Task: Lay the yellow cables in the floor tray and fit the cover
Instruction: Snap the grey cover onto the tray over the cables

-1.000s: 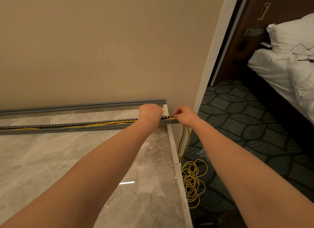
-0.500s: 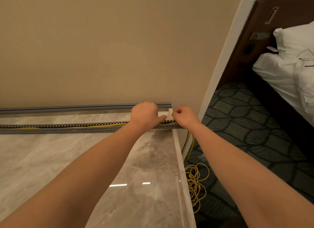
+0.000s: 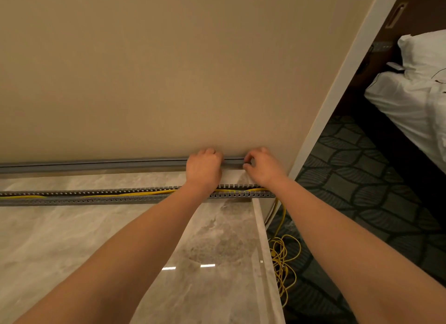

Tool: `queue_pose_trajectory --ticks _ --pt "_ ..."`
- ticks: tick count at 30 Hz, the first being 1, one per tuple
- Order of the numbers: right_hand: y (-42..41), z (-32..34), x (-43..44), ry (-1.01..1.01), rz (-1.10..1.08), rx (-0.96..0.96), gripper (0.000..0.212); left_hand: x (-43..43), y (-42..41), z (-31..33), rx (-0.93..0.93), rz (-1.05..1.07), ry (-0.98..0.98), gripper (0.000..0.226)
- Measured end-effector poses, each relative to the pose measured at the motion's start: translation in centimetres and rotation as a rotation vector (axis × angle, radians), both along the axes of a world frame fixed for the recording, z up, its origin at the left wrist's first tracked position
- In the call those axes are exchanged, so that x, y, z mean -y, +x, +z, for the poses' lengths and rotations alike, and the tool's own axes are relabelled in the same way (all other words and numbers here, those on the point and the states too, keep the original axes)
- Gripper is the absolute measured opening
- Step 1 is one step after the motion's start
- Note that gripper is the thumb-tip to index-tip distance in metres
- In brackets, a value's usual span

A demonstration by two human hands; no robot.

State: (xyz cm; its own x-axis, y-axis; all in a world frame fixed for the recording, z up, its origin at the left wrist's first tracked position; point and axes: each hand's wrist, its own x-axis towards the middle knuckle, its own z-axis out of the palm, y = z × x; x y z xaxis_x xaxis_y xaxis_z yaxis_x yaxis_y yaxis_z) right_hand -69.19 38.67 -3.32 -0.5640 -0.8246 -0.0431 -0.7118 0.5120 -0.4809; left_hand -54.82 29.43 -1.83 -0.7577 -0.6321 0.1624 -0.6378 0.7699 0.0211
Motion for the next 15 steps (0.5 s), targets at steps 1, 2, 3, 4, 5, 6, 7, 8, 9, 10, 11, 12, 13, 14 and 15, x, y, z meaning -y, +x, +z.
queue_pose_trajectory --ticks 1,2,3,4,5,6,7,8,9,10,11,12,13,14,15 --pt "0.0 0.0 0.1 -0.005 -0.004 -0.007 0.011 0.1 0.0 -0.1 -0.013 -0.005 0.004 0.027" --pt "0.0 -0.1 0.1 -0.009 -0.006 -0.01 0.008 0.1 -0.1 -0.2 -0.025 -0.014 0.012 0.025" --pt "0.0 -0.1 0.1 -0.012 -0.005 -0.012 0.008 0.2 -0.2 -0.2 -0.035 -0.021 0.022 0.023" --pt "0.0 -0.1 0.1 -0.014 -0.005 -0.008 0.01 0.3 -0.2 -0.2 -0.041 -0.027 0.035 0.022" --pt "-0.1 0.0 0.1 -0.019 -0.011 0.001 0.011 0.4 -0.3 -0.1 -0.043 -0.031 0.05 0.021" --pt "-0.2 0.1 0.0 -0.025 -0.019 0.013 0.01 0.4 -0.3 0.0 -0.045 -0.035 0.063 0.02" --pt "-0.3 0.2 -0.1 -0.029 -0.022 0.023 0.011 0.4 -0.3 0.1 -0.045 -0.045 0.066 0.02" --pt "-0.4 0.2 -0.2 -0.025 -0.01 0.027 0.018 0.3 -0.4 0.2 -0.043 -0.06 0.053 0.019" --pt "-0.4 0.3 -0.3 -0.004 0.018 0.023 0.027 0.1 -0.4 0.3 -0.039 -0.079 0.025 0.018" --pt "-0.4 0.4 -0.4 0.029 0.049 0.015 0.035 -0.1 -0.4 0.4 -0.039 -0.094 -0.006 0.017" --pt "-0.3 0.5 -0.5 0.065 0.07 0.011 0.04 -0.3 -0.3 0.5 -0.042 -0.105 -0.028 0.016" --pt "-0.2 0.6 -0.6 0.095 0.078 0.02 0.041 -0.6 -0.2 0.5 -0.044 -0.113 -0.035 0.015" --pt "-0.2 0.7 -0.7 0.115 0.077 0.038 0.042 -0.8 -0.1 0.5 -0.045 -0.123 -0.03 0.015" --pt "-0.1 0.9 -0.9 0.12 0.067 0.058 0.042 -1.0 0.0 0.4 -0.046 -0.136 -0.017 0.014" --pt "-0.1 1.1 -1.1 0.11 0.05 0.074 0.039 -1.3 0.1 0.4 -0.049 -0.153 0.0 0.014"
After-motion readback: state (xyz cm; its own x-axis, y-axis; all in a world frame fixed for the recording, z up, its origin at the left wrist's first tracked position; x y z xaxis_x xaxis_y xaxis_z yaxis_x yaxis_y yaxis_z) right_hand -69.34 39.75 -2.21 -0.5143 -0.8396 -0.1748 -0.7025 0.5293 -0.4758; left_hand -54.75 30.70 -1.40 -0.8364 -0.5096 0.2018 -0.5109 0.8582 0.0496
